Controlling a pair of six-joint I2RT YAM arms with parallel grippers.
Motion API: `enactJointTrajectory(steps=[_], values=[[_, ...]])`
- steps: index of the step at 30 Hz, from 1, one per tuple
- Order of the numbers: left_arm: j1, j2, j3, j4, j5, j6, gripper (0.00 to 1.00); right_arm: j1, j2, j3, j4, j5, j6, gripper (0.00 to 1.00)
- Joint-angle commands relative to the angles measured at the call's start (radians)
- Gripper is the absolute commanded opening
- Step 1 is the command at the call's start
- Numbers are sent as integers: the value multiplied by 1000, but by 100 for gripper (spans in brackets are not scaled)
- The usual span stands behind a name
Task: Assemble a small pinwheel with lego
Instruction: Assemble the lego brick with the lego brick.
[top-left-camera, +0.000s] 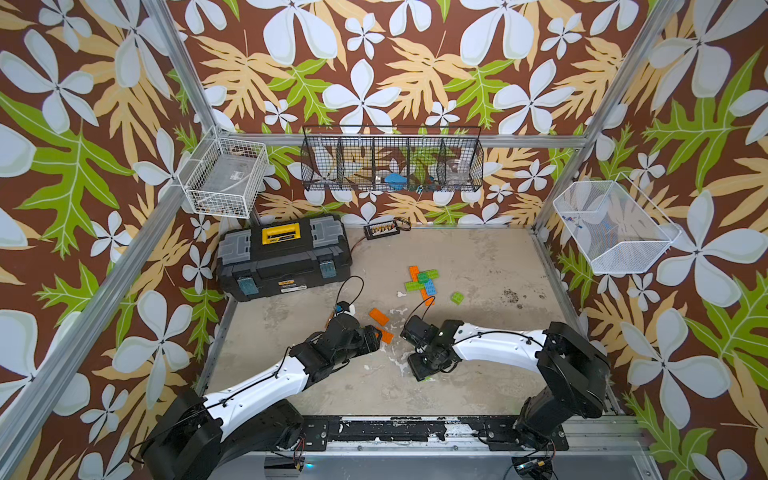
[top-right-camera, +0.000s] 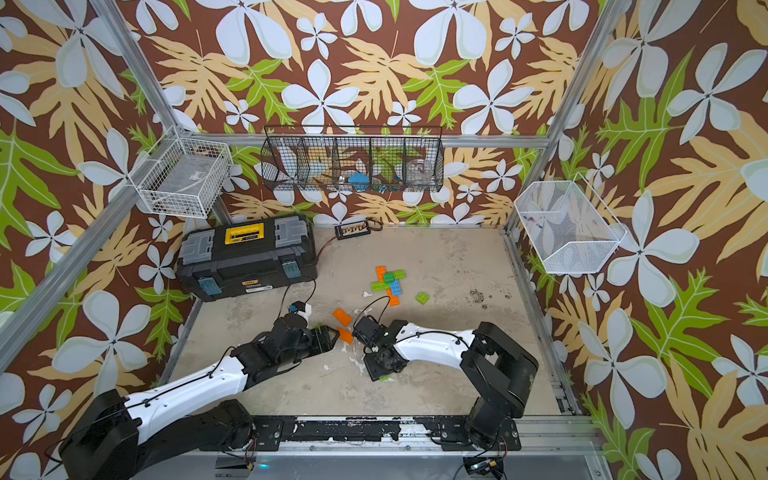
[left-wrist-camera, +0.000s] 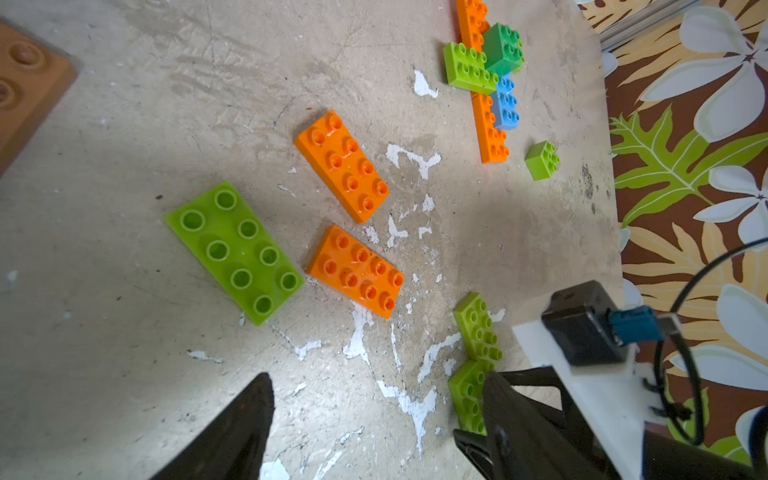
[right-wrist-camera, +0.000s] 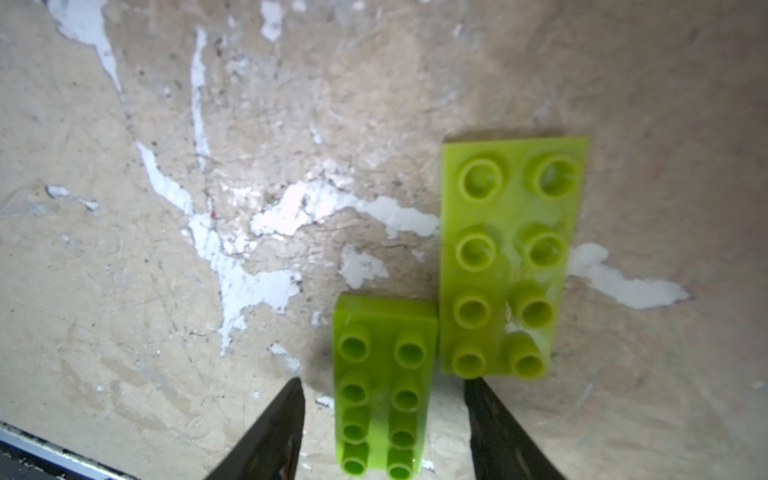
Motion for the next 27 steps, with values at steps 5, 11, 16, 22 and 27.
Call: enactJointTrajectory(steps=[5, 11, 16, 22, 27], values=[[9, -3, 1, -17, 13, 19, 80, 26, 3, 1, -54, 56, 36, 42], [9, 41, -11, 30, 48, 34, 80, 50, -111, -108, -49, 0, 73, 34], [-44, 136, 14, 84, 67, 37, 80, 3, -225, -232, -51, 10, 74, 32], [-70, 179, 36, 125, 57, 16, 80, -51, -223, -244, -7, 3, 23, 30], [-70, 150, 38, 101, 37, 18, 80, -51, -165, -209, 24, 3, 9, 30]])
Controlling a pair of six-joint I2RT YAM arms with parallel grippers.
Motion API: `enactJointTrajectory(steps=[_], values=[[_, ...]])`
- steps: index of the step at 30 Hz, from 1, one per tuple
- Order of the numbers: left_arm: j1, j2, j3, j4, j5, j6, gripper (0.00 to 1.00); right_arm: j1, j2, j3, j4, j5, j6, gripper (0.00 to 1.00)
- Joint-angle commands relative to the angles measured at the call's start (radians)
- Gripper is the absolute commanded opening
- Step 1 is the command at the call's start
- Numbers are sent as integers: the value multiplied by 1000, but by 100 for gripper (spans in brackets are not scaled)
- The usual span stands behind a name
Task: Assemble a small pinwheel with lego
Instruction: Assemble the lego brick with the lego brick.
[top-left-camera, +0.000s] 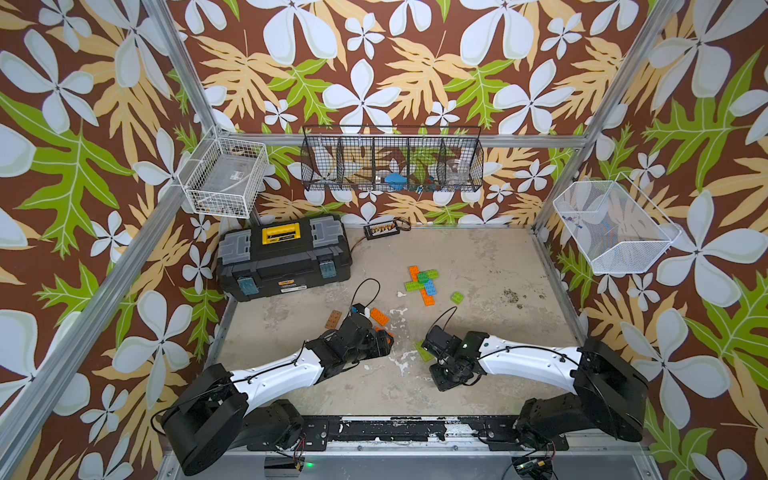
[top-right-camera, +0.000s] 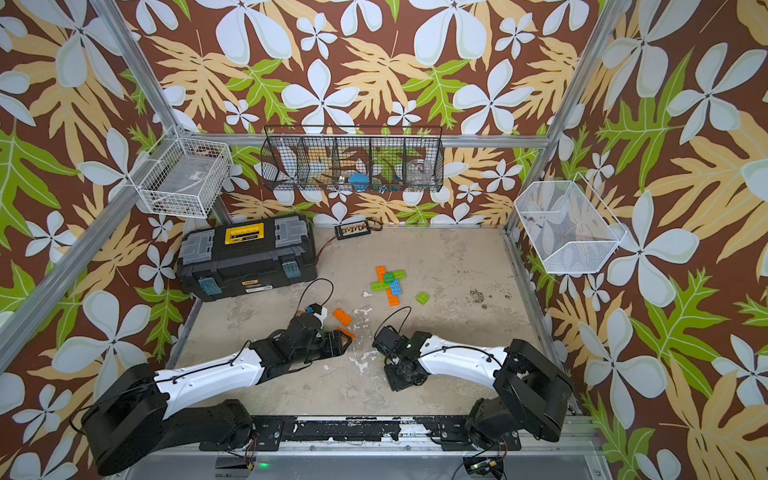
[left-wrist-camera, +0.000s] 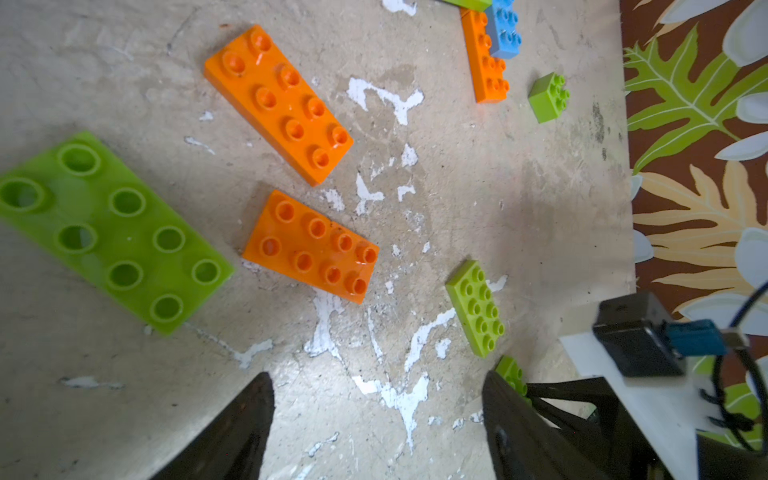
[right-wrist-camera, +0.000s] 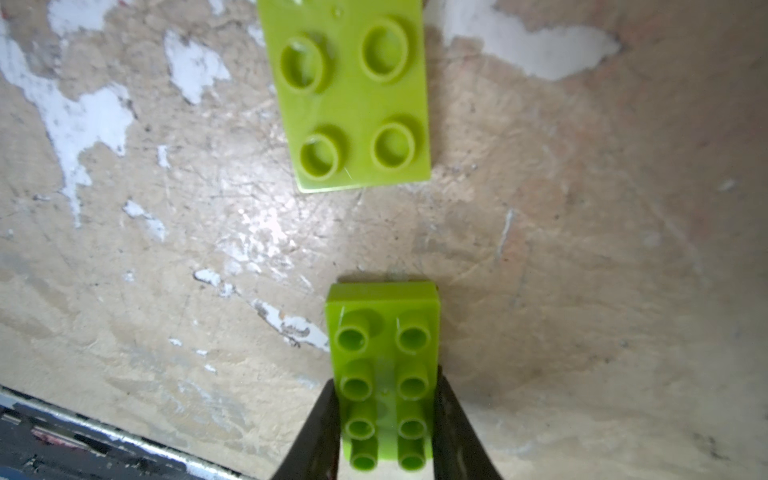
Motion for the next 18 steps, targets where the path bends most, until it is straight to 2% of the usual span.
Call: enactJointTrajectory(steps=[1, 10, 18], values=[[0, -21, -1, -2, -23, 1, 80, -3, 43, 11, 49, 49, -33, 30], [-1, -54, -24, -10, -30, -9, 80, -15, 106, 61, 69, 89, -77, 29], [-2, -57, -19, -16, -29, -7, 80, -21, 95, 108, 38, 98, -91, 28]])
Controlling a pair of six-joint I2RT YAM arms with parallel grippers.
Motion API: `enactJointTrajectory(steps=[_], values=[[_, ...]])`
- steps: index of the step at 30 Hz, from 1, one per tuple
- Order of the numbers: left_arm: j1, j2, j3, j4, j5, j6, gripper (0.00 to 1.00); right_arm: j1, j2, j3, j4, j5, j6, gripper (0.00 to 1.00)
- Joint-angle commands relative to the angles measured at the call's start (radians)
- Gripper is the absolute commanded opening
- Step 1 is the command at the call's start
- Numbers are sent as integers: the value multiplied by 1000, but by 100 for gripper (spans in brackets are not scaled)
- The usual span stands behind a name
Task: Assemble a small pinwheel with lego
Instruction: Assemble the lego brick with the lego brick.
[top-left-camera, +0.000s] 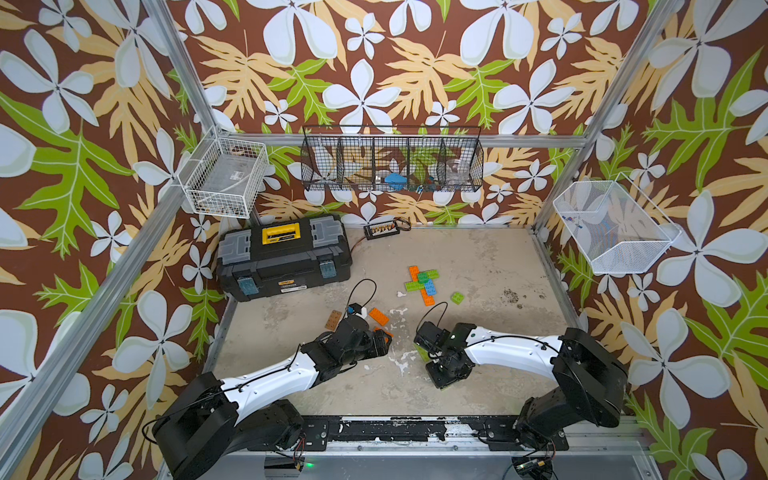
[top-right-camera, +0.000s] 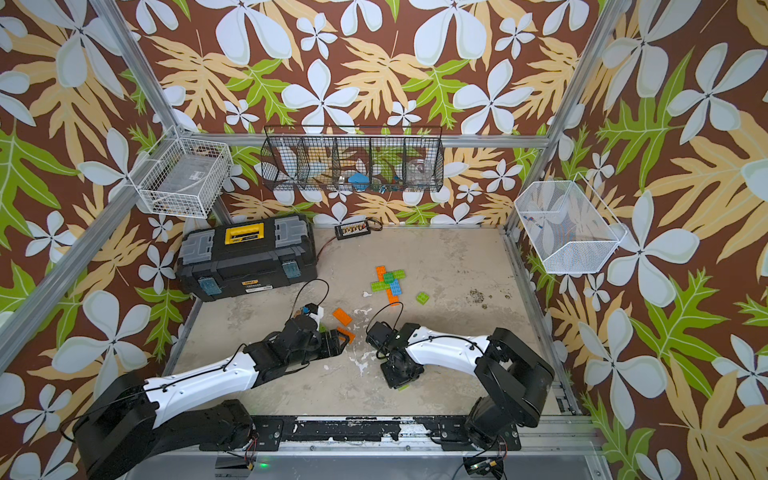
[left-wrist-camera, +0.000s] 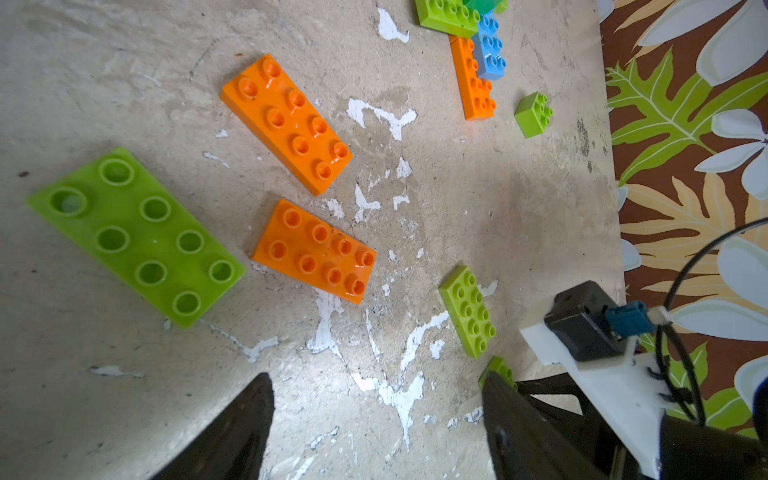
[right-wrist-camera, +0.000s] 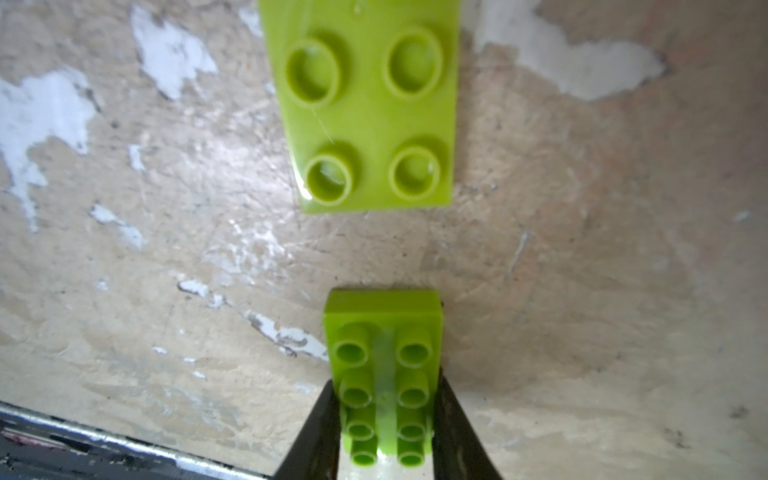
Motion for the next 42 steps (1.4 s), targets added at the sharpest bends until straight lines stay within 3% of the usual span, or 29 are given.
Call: enactJointTrajectory(steps=[1, 25, 35, 42], values=[[-1, -7, 2, -8, -6, -2, 80, -5, -7, 4, 113, 85, -21, 28], [0, -10, 0, -8, -2, -5, 80, -5, 8, -6, 95, 22, -37, 27], [-2, -7, -2, -1, 9, -3, 80, -3, -113, -24, 51, 19, 13, 26], [-19, -4, 0, 11, 19, 21, 80, -2, -79, -48, 72, 12, 21, 26]])
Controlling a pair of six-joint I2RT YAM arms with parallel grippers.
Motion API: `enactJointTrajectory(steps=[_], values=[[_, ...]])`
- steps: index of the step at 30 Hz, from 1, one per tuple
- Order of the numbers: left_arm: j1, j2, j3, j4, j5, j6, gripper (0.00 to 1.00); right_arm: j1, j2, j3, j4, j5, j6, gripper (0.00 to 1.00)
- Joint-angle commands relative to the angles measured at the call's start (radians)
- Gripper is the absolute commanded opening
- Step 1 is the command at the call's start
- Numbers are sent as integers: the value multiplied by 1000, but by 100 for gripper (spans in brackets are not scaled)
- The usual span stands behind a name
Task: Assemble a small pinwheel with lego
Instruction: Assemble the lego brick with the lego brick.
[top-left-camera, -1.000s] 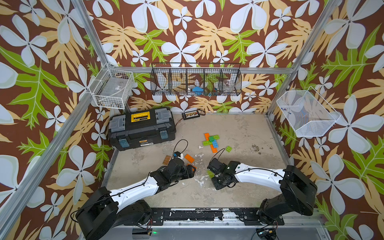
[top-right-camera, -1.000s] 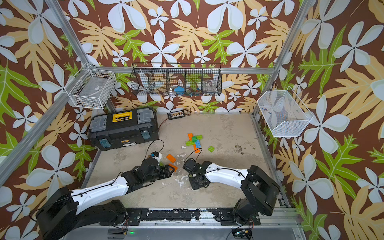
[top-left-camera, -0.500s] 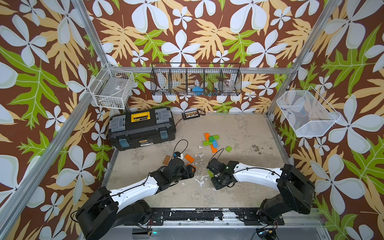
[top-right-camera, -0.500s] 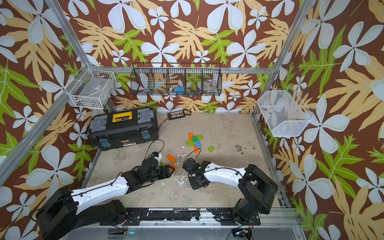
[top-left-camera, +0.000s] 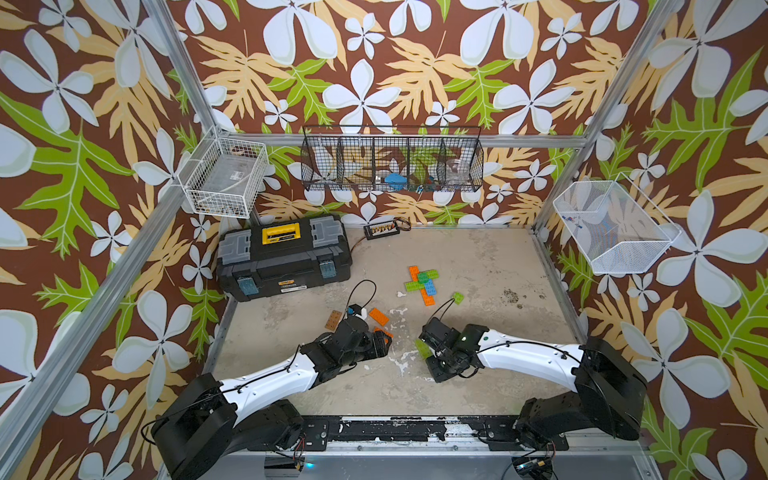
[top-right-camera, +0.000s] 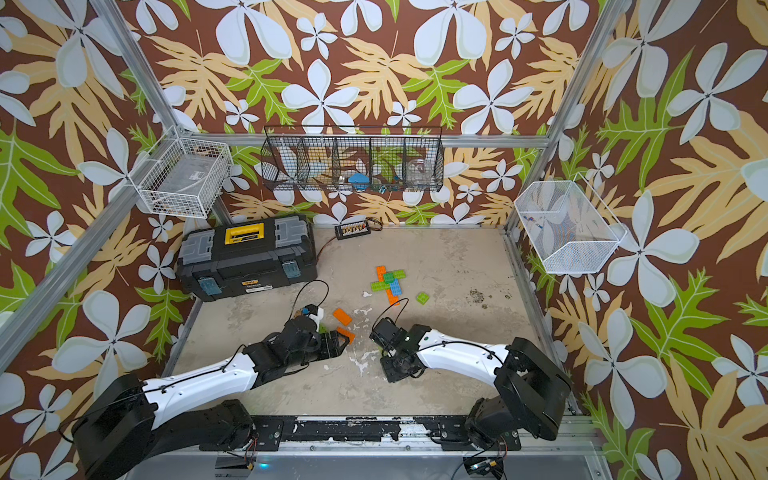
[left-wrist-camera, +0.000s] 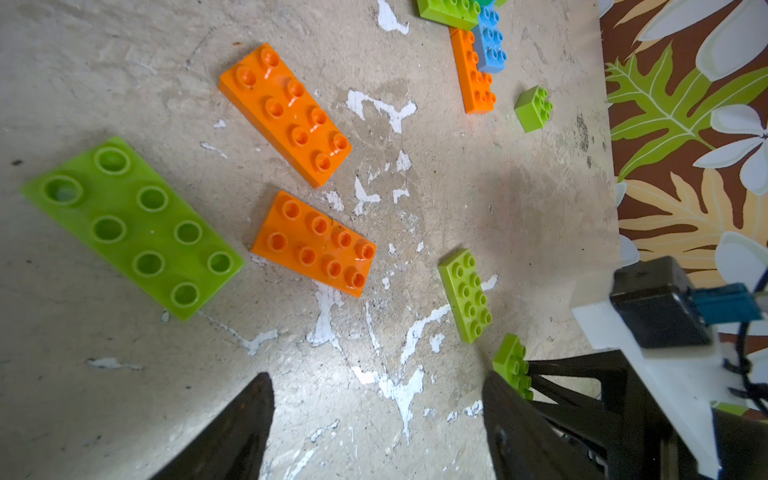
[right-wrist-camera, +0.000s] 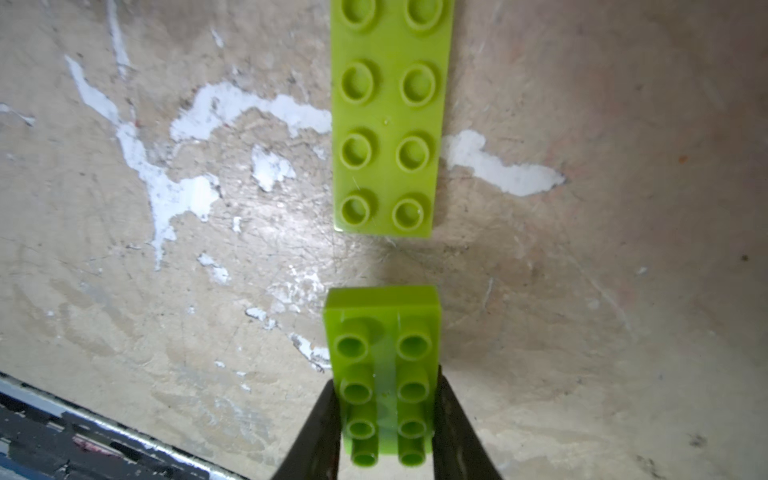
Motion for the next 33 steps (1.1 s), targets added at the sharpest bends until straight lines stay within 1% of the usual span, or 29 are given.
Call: enactJointTrajectory(steps=[1, 4, 12, 18, 33], values=[[-18, 3, 12, 9, 5, 30, 80, 1, 22, -1, 2, 2, 12, 26], [-36, -1, 22, 8, -3, 41, 80, 0, 43, 10, 15, 5, 7, 26], [-36, -3, 19, 8, -8, 41, 80, 0, 87, 38, 41, 4, 13, 26], [-36, -7, 14, 9, -11, 38, 80, 1, 110, 37, 37, 25, 19, 27], [-36, -4, 11, 9, -9, 38, 80, 0, 130, 63, 53, 29, 31, 27]])
